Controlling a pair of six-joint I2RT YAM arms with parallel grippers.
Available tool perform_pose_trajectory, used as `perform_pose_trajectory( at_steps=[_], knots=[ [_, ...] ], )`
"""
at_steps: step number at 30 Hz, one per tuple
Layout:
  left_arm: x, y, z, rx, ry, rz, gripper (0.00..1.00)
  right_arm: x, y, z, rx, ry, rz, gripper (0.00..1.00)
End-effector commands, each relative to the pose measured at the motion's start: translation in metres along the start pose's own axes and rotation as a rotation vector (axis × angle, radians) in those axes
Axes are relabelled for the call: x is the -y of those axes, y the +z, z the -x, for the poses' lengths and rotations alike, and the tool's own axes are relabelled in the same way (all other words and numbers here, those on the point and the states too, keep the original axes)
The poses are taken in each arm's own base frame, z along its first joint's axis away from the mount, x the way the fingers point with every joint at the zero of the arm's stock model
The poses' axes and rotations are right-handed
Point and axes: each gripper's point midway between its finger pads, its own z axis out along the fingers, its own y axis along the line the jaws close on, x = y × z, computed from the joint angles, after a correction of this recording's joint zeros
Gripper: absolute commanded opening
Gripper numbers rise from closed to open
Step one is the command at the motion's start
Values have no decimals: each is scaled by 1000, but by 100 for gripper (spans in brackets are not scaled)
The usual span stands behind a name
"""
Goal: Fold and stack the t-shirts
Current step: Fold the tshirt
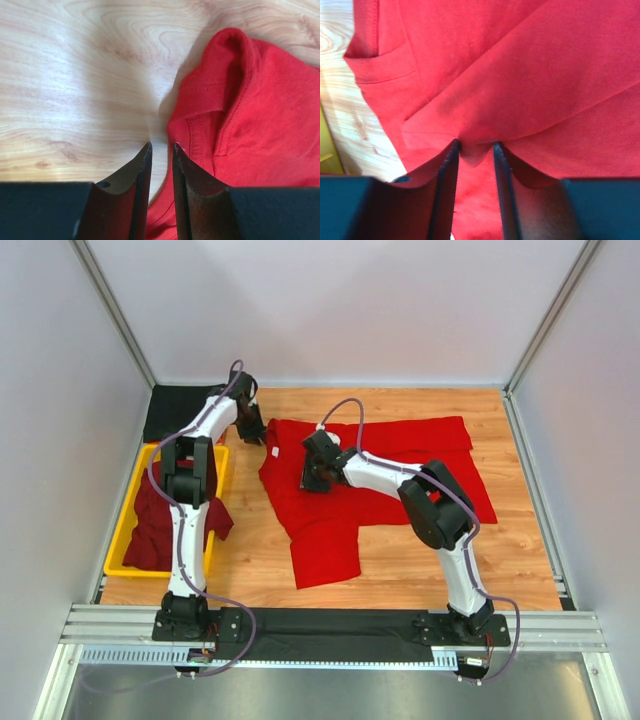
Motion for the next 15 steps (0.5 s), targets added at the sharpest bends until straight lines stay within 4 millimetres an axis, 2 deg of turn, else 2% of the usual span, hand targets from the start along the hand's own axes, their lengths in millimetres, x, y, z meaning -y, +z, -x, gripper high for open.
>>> perform_pose_trajectory(
  at_steps=[1,2,3,6,8,15],
  knots=[
    [3,3,10,23,17,-1,30,1,5,3,19,6,-37,30],
    [2,4,9,21,17,3,29,2,3,5,22,4,-42,26],
    [0,6,8,15,17,11,29,4,2,5,24,-2,-54,16],
    [-3,7,11,24,19,29,29,4,-13,11,42,-27,-63,4],
    [-3,7,14,33,19,37,29,3,-20,14,53,-44,-62,1],
    [-14,12,11,17,20,91,29,3,-33,17,60,-81,-62,0]
  ],
)
